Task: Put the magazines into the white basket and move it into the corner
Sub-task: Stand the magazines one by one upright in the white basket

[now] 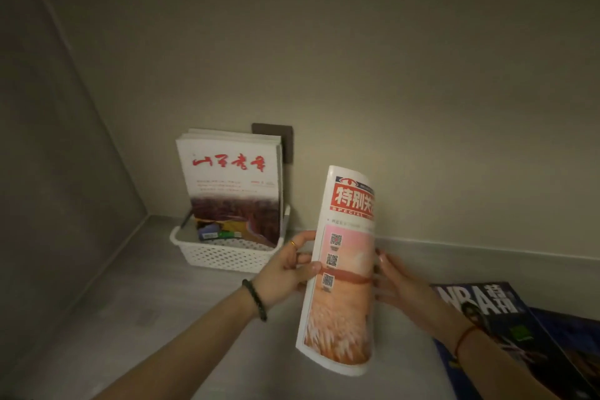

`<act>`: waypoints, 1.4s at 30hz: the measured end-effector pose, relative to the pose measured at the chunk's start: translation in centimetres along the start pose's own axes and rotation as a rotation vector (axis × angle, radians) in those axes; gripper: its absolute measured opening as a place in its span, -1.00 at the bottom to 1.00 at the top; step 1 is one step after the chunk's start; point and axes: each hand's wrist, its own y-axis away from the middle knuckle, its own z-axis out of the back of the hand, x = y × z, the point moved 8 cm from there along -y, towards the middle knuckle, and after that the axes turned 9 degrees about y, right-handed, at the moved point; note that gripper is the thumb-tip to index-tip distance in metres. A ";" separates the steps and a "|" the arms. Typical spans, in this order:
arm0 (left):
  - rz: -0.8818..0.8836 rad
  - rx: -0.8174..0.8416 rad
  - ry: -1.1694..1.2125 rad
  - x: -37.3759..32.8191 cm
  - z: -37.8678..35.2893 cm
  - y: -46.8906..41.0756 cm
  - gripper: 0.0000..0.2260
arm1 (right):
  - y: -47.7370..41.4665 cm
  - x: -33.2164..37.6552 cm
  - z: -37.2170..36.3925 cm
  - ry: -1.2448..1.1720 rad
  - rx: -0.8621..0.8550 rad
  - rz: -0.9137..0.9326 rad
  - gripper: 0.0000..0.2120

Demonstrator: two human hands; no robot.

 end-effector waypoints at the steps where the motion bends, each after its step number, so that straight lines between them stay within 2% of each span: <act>1: -0.019 -0.012 -0.015 -1.2 2.0 0.5 -0.72 | -1.0 1.1 -1.7 -0.019 0.023 0.020 -0.61; 4: -0.065 -0.073 -0.031 -4.2 8.4 1.6 -0.72 | -4.5 3.6 -5.3 -0.041 0.015 0.041 -0.82; 7: -0.096 -0.198 -0.052 -6.3 15.2 2.0 -0.73 | -7.4 6.8 -6.6 -0.083 -0.131 0.093 -0.92; 11: -0.131 -0.472 -0.113 -7.5 23.1 1.0 -0.77 | -10.2 12.3 -7.8 0.143 -0.425 0.257 -0.93; 15: -0.158 -0.719 -0.098 -6.8 28.6 -1.1 -0.87 | -12.6 15.4 -10.2 0.232 -0.578 0.330 -0.92; 20: -0.093 -0.842 -0.047 -3.2 32.9 -3.3 -0.79 | -16.8 13.3 -11.8 0.272 -0.647 0.216 -0.86; 23: -0.069 -0.881 -0.057 -1.1 34.3 -3.8 -0.87 | -18.5 11.2 -12.5 0.338 -0.673 0.152 -0.90; 28: -0.002 -0.979 -0.125 2.0 35.9 -3.6 -0.81 | -20.2 8.1 -13.9 0.427 -0.657 0.091 -0.94; 30: -0.018 -0.967 -0.130 2.4 36.3 -4.1 -0.73 | -20.4 7.4 -13.5 0.381 -0.694 0.088 -0.92; 33: -0.053 -0.760 -0.105 2.4 35.7 -6.3 -0.53 | -20.6 6.9 -12.3 0.333 -0.773 0.082 -0.55; 35: -0.033 -0.605 -0.049 2.4 34.9 -8.1 -0.42 | -21.8 7.0 -12.2 0.347 -0.679 0.051 -0.40; 38: 0.024 -0.503 -0.017 2.7 34.5 -9.8 -0.46 | -23.8 7.0 -13.2 0.326 -0.493 0.044 -0.49; 42: -0.014 -0.493 -0.016 2.7 34.7 -10.5 -0.56 | -23.9 7.8 -13.3 0.331 -0.516 0.152 -0.60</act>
